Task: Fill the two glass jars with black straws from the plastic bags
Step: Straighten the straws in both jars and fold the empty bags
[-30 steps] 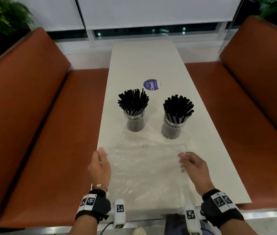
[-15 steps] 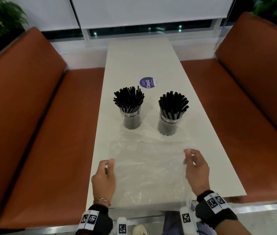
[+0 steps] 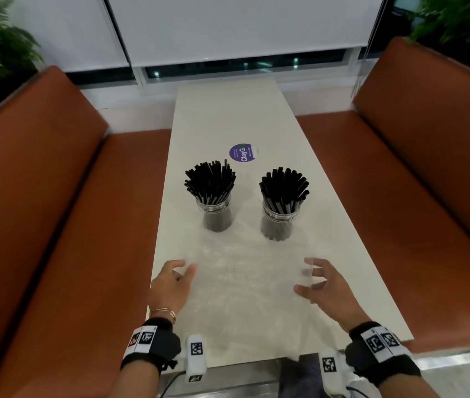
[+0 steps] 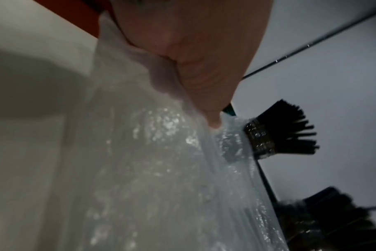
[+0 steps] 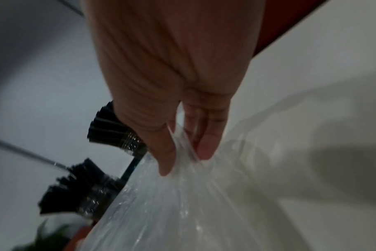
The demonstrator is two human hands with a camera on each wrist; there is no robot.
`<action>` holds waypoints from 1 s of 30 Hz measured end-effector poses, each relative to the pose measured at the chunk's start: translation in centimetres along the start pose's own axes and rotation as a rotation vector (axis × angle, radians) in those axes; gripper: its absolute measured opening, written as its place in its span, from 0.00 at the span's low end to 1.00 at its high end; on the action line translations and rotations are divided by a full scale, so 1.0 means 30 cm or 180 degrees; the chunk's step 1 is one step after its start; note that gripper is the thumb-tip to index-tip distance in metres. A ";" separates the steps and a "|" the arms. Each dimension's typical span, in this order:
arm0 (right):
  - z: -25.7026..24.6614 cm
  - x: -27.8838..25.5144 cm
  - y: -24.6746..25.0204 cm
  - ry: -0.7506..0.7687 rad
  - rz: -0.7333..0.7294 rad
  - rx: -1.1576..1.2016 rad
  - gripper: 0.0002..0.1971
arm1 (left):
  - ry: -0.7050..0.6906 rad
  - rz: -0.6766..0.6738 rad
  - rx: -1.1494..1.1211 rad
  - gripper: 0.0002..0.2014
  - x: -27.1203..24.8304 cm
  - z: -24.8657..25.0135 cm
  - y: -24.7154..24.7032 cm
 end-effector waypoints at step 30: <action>-0.547 0.398 -0.049 0.0760 0.0655 -0.1237 0.77 | -0.2256 -0.1653 -0.1789 0.17 0.246 0.666 -0.320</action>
Point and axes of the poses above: each hand's wrist, its own x-axis towards the middle knuckle, its own y-axis out of the back of the hand, z = x × y, the point moved 1 cm from there along x, towards the middle knuckle, and after that the axes turned 13 degrees about -z, right-handed, at the moved point
